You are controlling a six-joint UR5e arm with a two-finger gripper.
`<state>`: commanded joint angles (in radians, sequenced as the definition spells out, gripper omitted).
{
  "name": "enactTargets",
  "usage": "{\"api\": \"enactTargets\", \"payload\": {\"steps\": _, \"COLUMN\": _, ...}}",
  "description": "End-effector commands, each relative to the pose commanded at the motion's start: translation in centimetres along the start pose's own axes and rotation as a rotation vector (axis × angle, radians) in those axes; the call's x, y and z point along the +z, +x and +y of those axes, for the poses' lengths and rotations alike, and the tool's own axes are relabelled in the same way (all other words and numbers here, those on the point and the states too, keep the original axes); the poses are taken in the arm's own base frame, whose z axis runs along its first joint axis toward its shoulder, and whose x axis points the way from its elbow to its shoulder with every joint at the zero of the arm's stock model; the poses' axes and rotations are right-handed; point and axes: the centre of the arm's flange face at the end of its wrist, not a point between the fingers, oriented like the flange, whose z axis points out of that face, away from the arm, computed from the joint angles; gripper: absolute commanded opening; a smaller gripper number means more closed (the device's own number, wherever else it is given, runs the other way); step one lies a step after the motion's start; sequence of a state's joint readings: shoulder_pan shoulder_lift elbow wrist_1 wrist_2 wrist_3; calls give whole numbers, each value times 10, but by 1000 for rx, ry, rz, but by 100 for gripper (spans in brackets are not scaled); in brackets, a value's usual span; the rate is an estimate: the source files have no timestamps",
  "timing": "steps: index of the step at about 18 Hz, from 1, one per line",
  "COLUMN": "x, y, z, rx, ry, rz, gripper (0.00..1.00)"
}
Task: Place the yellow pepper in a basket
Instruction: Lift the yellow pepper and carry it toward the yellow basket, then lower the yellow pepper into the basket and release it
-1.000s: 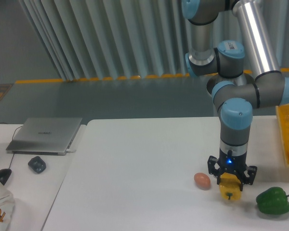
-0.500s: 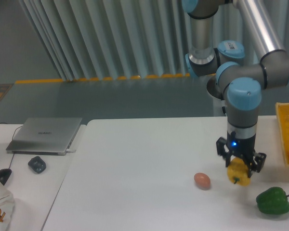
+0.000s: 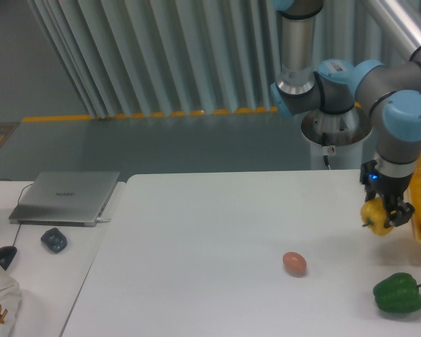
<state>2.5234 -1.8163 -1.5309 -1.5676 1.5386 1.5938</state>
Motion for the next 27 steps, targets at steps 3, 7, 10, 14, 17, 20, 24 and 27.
{"api": "enactTargets", "payload": {"steps": 3, "x": -5, "y": 7, "z": -2, "rx": 1, "ry": -7, "rz": 8, "gripper": 51}}
{"api": "enactTargets", "payload": {"steps": 7, "x": -5, "y": 12, "z": 12, "rx": 153, "ry": -187, "rz": 52, "gripper": 47}}
{"api": "enactTargets", "payload": {"steps": 10, "x": -4, "y": 10, "z": 19, "rx": 252, "ry": -195, "rz": 69, "gripper": 46}}
{"api": "enactTargets", "payload": {"steps": 14, "x": -10, "y": 6, "z": 55, "rx": 392, "ry": -187, "rz": 87, "gripper": 46}}
{"api": "enactTargets", "payload": {"steps": 17, "x": -13, "y": 3, "z": 86, "rx": 431, "ry": -168, "rz": 92, "gripper": 45}}
{"api": "enactTargets", "payload": {"steps": 20, "x": -9, "y": 2, "z": 110, "rx": 461, "ry": -156, "rz": 107, "gripper": 45}}
{"api": "enactTargets", "payload": {"steps": 24, "x": 15, "y": 5, "z": 120, "rx": 470, "ry": -137, "rz": 150, "gripper": 54}}
{"api": "enactTargets", "payload": {"steps": 27, "x": 20, "y": 5, "z": 123, "rx": 476, "ry": -179, "rz": 183, "gripper": 58}}
